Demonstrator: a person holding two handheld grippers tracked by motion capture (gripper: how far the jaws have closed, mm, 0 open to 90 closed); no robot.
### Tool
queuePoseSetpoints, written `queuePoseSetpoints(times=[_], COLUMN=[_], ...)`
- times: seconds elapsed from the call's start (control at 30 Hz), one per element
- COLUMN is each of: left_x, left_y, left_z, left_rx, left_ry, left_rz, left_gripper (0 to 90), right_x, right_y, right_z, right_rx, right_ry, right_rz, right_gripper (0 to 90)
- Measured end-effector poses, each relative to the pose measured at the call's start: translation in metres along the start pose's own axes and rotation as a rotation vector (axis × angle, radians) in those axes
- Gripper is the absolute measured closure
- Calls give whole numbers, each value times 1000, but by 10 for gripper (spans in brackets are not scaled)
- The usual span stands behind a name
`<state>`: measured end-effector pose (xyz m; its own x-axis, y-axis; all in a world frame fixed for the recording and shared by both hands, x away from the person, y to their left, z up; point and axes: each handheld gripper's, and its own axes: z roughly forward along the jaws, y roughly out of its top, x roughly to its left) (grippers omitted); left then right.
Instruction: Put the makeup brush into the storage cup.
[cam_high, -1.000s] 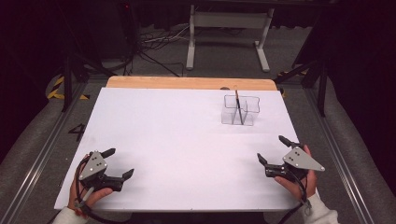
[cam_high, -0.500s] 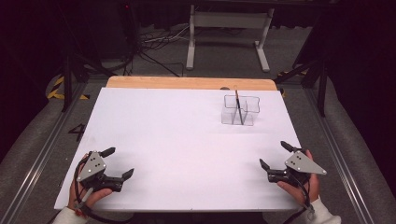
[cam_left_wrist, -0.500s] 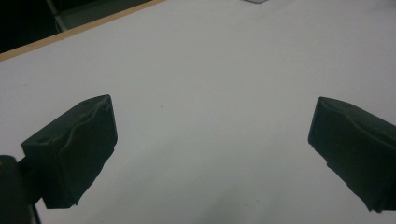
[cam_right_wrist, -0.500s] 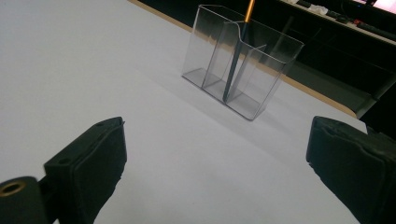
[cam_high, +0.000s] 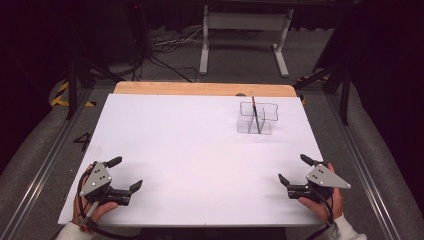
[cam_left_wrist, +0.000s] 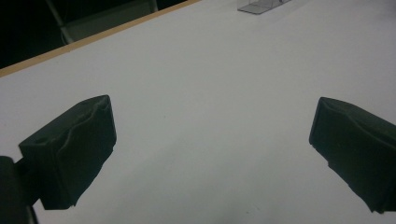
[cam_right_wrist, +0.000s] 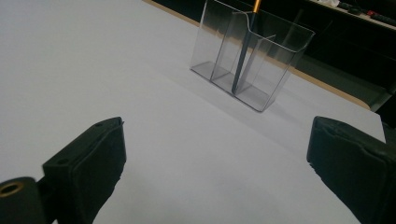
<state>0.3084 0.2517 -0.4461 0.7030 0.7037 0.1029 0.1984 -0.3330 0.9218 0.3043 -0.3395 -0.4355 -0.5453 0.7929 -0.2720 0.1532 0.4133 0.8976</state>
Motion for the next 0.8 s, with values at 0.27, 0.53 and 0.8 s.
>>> queuePoseSetpoints(times=[0.27, 0.53, 0.8], left_x=[1, 1, 0], left_y=[-1, -1, 1], left_z=[0, -1, 0], left_rx=[6, 2, 8], left_ry=[4, 10, 20], left_rz=[0, -6, -1], left_gripper=[13, 13, 14], right_x=[1, 4, 5], right_y=[2, 4, 4], right_z=[-2, -3, -3], right_rx=[-10, -16, -24], right_ry=[-2, 2, 10], right_rz=[-5, -11, -11], right_gripper=[50, 50, 50])
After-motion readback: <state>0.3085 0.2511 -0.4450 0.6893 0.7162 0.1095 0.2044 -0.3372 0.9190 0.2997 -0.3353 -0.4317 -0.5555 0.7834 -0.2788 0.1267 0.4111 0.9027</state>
